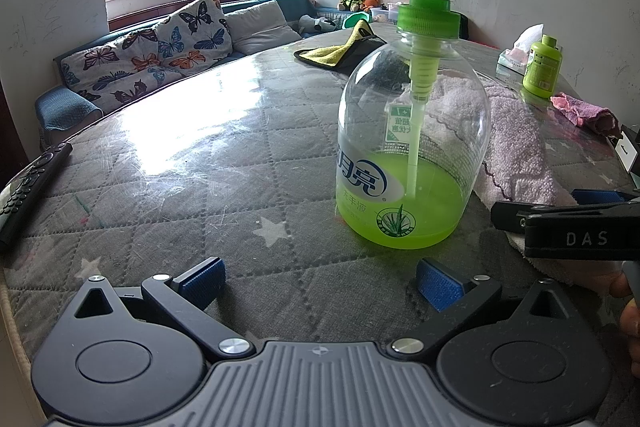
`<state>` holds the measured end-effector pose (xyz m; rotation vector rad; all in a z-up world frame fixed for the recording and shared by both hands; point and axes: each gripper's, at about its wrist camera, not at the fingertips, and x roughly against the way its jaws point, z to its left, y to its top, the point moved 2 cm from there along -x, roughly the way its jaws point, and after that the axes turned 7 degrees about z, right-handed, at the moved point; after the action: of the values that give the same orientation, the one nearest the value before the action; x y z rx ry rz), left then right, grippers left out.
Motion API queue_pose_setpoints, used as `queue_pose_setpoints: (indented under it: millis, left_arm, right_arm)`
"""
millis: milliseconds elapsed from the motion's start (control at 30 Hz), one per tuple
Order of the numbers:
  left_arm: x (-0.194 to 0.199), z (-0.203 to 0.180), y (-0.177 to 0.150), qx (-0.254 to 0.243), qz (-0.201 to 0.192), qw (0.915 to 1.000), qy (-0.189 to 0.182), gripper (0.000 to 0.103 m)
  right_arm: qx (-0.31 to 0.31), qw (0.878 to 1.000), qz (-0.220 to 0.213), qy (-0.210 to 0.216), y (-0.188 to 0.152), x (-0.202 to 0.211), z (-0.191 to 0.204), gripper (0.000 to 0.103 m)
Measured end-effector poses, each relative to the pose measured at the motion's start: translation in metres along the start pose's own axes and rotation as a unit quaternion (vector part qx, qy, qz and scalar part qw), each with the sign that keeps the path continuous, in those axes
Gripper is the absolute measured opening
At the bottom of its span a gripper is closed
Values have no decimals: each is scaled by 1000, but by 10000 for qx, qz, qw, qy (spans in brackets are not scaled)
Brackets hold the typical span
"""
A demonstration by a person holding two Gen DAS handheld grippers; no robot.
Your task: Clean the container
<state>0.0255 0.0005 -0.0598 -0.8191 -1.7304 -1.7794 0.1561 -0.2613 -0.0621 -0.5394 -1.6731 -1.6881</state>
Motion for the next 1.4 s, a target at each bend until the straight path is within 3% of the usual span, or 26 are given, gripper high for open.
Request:
queue_pose_setpoints:
  millis: [1400]
  left_arm:
    - [0, 0, 0, 2, -1, 10000, -1, 103]
  right_arm:
    - [136, 9998, 60, -142, 0, -2, 6, 103]
